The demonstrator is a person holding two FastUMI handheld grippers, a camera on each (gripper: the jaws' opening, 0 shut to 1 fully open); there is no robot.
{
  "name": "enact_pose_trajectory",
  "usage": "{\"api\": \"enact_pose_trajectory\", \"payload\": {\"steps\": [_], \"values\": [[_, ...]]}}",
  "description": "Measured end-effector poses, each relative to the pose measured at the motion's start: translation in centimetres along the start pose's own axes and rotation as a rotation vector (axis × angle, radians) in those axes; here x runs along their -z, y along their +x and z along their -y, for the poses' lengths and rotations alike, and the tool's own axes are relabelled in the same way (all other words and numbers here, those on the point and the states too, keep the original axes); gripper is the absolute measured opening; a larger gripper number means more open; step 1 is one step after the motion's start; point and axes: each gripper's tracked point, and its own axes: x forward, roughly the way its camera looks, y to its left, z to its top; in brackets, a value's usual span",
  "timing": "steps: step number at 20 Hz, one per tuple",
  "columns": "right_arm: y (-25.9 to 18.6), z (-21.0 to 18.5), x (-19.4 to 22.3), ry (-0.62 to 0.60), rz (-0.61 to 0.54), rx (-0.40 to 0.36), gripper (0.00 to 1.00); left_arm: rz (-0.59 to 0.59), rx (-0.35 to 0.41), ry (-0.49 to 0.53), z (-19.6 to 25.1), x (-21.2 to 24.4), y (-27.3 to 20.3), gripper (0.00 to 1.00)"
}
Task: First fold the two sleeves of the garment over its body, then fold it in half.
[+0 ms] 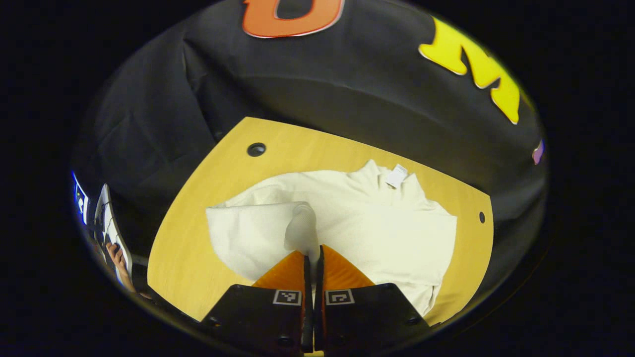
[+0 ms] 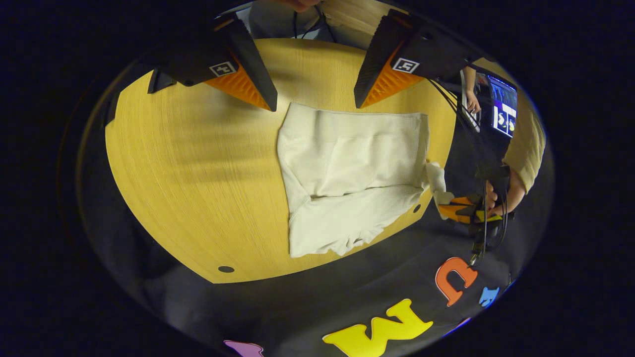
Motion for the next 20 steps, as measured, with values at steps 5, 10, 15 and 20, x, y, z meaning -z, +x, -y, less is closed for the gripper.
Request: {"api": "enact_pose_trajectory", "payload": {"steps": [5, 10, 15, 20], "values": [[0.0, 1.3, 1.7, 0.015, -0.030, 0.011, 0.98, -0.023, 0.101, 0.127, 12.5, 1.5, 2.6, 0.04], [0.1, 3.6, 2.0, 0.046, -0.053, 0.042, 0.98, -0.054, 0.162, 0.219, 22.2, 4.4, 4.4, 0.04], [-0.1, 5.7, 2.8, 0.034, -0.074, 0.063, 0.94, -0.091, 0.184, 0.225, 27.8, 6.3, 5.3, 0.05], [-0.5, 7.9, 2.5, 0.047, -0.064, 0.064, 0.98, -0.118, 0.251, 0.116, 29.3, 7.1, 6.5, 0.22]]}}
